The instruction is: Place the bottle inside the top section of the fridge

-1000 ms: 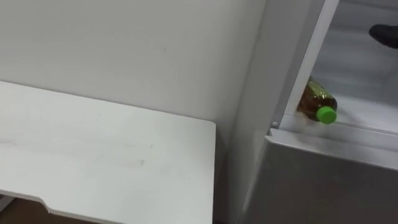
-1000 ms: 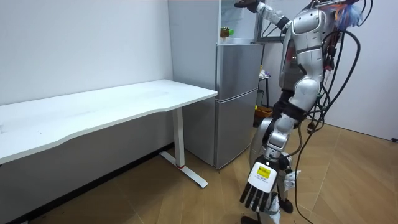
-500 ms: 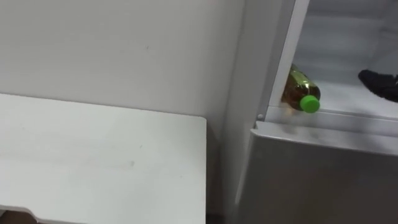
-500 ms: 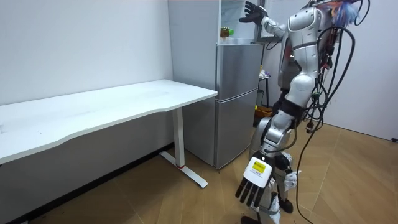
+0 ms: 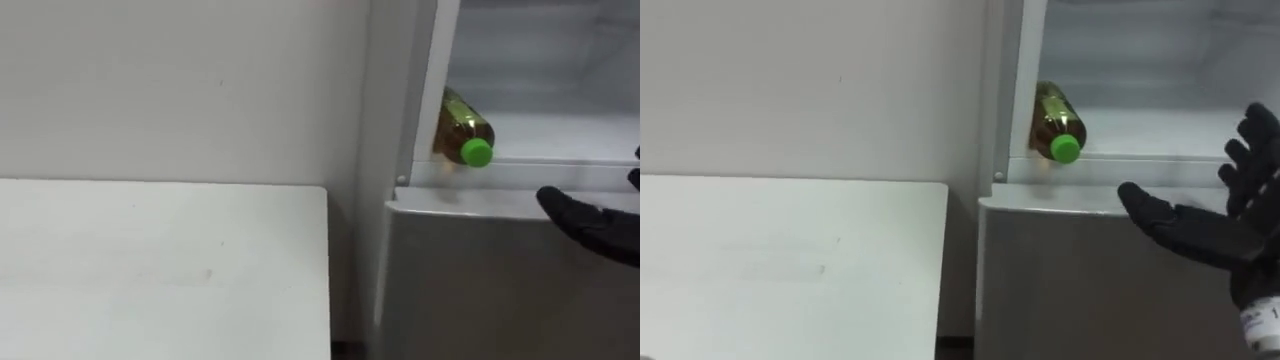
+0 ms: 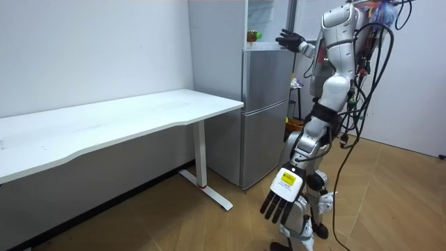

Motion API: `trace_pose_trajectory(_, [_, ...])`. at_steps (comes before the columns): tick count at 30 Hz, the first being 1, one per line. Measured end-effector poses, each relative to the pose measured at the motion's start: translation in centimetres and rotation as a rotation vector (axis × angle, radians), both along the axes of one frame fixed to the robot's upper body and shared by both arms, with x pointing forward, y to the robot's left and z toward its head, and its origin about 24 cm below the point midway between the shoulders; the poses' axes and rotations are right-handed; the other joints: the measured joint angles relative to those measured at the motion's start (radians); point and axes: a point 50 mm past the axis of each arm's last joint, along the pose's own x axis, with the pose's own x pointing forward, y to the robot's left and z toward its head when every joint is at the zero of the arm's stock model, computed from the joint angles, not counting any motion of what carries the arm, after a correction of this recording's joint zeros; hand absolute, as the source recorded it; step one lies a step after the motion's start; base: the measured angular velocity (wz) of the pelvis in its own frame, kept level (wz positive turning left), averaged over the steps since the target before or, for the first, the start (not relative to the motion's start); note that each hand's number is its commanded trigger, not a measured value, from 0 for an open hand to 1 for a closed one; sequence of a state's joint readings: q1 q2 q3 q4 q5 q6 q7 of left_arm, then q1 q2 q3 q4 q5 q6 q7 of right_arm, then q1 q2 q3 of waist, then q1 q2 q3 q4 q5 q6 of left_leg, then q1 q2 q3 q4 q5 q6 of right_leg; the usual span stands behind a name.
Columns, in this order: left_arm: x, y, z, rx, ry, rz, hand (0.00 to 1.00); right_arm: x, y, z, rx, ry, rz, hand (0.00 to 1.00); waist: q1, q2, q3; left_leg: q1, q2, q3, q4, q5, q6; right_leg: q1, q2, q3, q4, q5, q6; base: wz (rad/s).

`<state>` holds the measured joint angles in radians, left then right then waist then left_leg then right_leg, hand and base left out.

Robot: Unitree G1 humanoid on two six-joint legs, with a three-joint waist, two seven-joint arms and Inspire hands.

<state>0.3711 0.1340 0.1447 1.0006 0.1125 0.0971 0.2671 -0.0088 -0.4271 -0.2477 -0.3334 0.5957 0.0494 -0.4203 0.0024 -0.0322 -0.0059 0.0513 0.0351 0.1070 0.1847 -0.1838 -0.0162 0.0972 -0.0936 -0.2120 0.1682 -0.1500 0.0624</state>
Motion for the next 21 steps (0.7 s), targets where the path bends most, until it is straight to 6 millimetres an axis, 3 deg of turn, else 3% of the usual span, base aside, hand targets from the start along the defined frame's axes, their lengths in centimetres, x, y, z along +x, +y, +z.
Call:
trace_pose_trajectory(3, [0.1,0.0,0.0,-0.002,-0.008,-0.001,0.0,-1.2,-0.8,-1.2,0.069,-0.013,-0.048,0.0,0.0,-0.019,0.0031,0.002,0.002,0.003,0.001,-0.001,-0.003,0.006,0.005,0.008,-0.014,-0.002,-0.003,-0.02])
trace_pose_trajectory(7, [0.2,-0.1,-0.1,-0.003,-0.02,-0.003,0.0,-2.5,-0.9,-3.8,0.15,0.047,-0.092,0.0,-0.001,-0.026,0.0054,0.005,0.002,0.006,0.003,-0.001,-0.003,0.007,0.006,0.017,-0.017,-0.001,-0.003,-0.02])
trace_pose_trajectory(14, [0.2,-0.2,-0.1,-0.005,-0.033,-0.011,0.0,-3.3,-1.2,-5.9,0.268,0.073,-0.111,0.0,0.0,0.001,0.0061,0.012,0.005,0.016,-0.003,-0.007,-0.004,0.007,0.007,0.023,-0.012,-0.001,-0.004,-0.03])
trace_pose_trajectory(21, [0.4,-0.7,-0.3,-0.02,-0.041,-0.013,0.0,-3.9,-1.4,-10.3,0.331,0.242,-0.155,0.0,-0.01,0.02,0.0064,0.002,0.006,0.024,-0.007,-0.007,-0.004,-0.008,0.007,0.024,-0.011,-0.001,-0.003,-0.02])
